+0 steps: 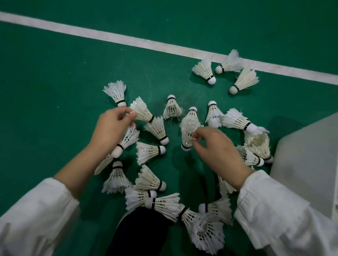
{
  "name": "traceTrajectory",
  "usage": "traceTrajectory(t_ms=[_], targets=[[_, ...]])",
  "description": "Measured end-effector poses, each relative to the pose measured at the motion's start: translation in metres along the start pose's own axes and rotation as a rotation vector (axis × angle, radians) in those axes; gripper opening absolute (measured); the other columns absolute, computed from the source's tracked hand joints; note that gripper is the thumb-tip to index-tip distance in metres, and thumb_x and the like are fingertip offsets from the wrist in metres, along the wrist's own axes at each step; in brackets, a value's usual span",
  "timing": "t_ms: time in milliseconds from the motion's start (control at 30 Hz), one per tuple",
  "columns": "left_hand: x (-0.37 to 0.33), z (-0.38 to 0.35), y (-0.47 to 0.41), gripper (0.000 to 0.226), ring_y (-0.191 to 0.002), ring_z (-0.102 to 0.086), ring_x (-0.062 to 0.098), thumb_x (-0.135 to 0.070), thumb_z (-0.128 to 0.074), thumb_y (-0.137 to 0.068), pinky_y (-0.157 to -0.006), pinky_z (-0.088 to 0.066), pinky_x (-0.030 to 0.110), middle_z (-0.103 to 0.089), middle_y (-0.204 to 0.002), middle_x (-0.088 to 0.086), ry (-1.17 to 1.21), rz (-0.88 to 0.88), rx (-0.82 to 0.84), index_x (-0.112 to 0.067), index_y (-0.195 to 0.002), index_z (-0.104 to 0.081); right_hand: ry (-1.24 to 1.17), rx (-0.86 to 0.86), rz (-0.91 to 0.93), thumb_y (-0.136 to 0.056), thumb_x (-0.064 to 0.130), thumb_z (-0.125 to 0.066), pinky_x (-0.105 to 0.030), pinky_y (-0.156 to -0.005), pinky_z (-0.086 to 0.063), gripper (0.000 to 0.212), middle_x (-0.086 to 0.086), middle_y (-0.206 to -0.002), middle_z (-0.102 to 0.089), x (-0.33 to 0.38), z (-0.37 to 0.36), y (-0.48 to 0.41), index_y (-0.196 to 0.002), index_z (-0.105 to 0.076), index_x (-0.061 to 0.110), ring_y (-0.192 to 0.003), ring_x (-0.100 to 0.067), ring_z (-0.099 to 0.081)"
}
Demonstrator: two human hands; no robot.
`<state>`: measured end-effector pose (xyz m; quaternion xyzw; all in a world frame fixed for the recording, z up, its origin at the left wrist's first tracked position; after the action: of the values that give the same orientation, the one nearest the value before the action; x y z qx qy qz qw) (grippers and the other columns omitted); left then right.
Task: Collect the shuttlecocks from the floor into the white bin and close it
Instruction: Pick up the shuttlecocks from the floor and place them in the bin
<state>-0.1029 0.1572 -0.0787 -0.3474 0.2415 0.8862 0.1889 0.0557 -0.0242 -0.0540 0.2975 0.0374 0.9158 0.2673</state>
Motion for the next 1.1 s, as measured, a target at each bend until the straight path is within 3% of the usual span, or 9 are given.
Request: traceTrajectory(t_ms=[167, 367, 500, 667, 867, 1100], targets=[[-0.071, 0.008, 0.046, 0.022, -0.049, -0.055, 0.007, -0.044, -0.053, -0.087, -0.053, -0.048, 0.025, -0.069, -0.087, -0.014, -0.380, -0.261, 0.027, -0.030, -0.100, -0.065, 0.053, -0.006, 0.112, -0.092, 0.019, -0.050, -0.031, -0.082, -0.039, 0.015, -0.004, -0.099, -0.063, 0.010, 0.037, 0.018, -0.098, -0.062, 0.012, -0.098, -0.021, -0.053], [-0.195, -0.030, 0.092, 0.026, -0.081, -0.061, 0.012, -0.048, -0.044, -0.090, -0.065, -0.050, 0.029, -0.067, -0.096, -0.015, -0.615, -0.626, 0.153, -0.033, -0.099, -0.063, 0.203, -0.043, 0.198, -0.092, 0.022, -0.049, -0.034, -0.080, -0.043, 0.015, -0.002, -0.098, -0.062, 0.003, 0.121, 0.041, -0.097, -0.060, 0.014, -0.097, -0.022, -0.053], [-0.280, -0.075, 0.116, 0.024, -0.077, -0.053, 0.010, -0.044, -0.041, -0.093, -0.055, -0.034, 0.024, -0.065, -0.096, -0.011, -0.729, -0.848, 0.208, -0.027, -0.097, -0.058, 0.225, -0.166, 0.115, -0.092, 0.021, -0.050, -0.034, -0.082, -0.042, 0.017, -0.002, -0.100, -0.063, -0.030, 0.190, 0.079, -0.100, -0.063, 0.014, -0.098, -0.022, -0.054], [-0.375, -0.131, 0.148, 0.020, -0.074, -0.044, 0.016, -0.041, -0.047, -0.092, -0.059, -0.031, 0.029, -0.065, -0.094, -0.001, -0.644, -1.033, 0.189, -0.025, -0.096, -0.059, 0.133, -0.399, -0.151, -0.089, 0.020, -0.056, -0.036, -0.083, -0.044, 0.015, -0.006, -0.095, -0.065, -0.123, 0.262, 0.150, -0.096, -0.066, 0.011, -0.090, -0.024, -0.056], [-0.400, -0.218, 0.186, 0.023, -0.082, -0.055, 0.017, -0.041, -0.043, -0.093, -0.062, -0.038, 0.029, -0.065, -0.095, -0.006, -0.530, -1.017, 0.232, -0.026, -0.098, -0.060, 0.061, -0.421, -0.453, -0.091, 0.020, -0.055, -0.037, -0.088, -0.046, 0.021, -0.009, -0.105, -0.068, -0.233, 0.246, 0.212, -0.103, -0.068, 0.008, -0.096, -0.028, -0.061], [-0.370, -0.257, 0.190, 0.024, -0.080, -0.057, 0.018, -0.042, -0.039, -0.095, -0.060, -0.042, 0.030, -0.063, -0.096, -0.010, -0.486, -0.892, 0.194, -0.028, -0.099, -0.058, 0.049, -0.449, -0.433, -0.094, 0.019, -0.050, -0.027, -0.088, -0.041, 0.025, -0.008, -0.111, -0.066, -0.270, 0.221, 0.189, -0.109, -0.066, 0.007, -0.101, -0.024, -0.060]])
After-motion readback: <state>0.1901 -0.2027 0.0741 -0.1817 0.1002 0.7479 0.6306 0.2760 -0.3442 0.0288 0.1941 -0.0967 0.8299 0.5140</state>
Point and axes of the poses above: each hand's wrist, its own y-axis away from the middle knuckle, its own z-axis out of the back of the hand, x = y × z, the point moved 10 cm from there along -y, towards the middle knuckle
